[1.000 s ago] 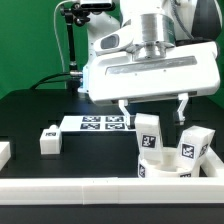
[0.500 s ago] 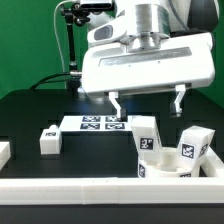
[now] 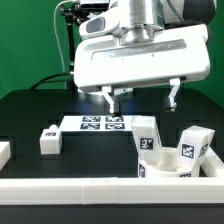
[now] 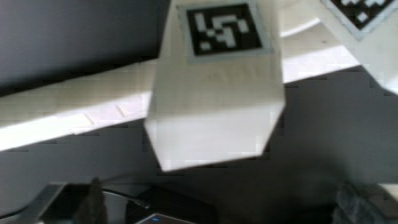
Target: Assemble stool
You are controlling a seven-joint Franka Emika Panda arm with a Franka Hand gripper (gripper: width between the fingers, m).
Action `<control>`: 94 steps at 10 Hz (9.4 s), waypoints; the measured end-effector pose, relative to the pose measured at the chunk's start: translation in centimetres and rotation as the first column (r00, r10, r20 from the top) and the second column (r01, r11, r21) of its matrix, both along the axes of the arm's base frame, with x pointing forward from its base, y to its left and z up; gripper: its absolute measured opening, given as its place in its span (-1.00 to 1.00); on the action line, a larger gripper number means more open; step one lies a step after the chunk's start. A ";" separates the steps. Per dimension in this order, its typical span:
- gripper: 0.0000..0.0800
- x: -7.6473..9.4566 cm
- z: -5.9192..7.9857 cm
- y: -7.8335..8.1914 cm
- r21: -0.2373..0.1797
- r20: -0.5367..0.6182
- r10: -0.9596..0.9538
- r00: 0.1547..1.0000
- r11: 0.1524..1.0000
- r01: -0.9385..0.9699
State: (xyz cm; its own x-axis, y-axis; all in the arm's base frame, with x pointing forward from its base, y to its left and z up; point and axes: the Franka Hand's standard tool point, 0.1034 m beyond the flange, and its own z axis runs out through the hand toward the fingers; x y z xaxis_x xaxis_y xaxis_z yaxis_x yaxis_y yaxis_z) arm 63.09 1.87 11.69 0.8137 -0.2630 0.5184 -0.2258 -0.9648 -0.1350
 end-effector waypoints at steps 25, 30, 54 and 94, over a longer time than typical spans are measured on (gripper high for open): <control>0.62 -1.0 -1.4 0.3 0.150 -0.410 0.603 0.684 0.784 -0.602; 0.62 -0.7 -1.5 -0.5 0.052 -0.409 0.798 0.443 0.505 -0.862; -0.50 0.0 -1.0 0.2 -0.032 -0.506 0.861 0.051 0.040 -0.999; -0.13 1.6 -2.6 3.4 -0.019 -0.485 0.675 0.557 0.628 -0.778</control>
Offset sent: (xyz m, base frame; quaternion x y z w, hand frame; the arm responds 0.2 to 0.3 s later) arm 0.0000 0.0000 0.0000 0.0000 0.0000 0.0000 1.0000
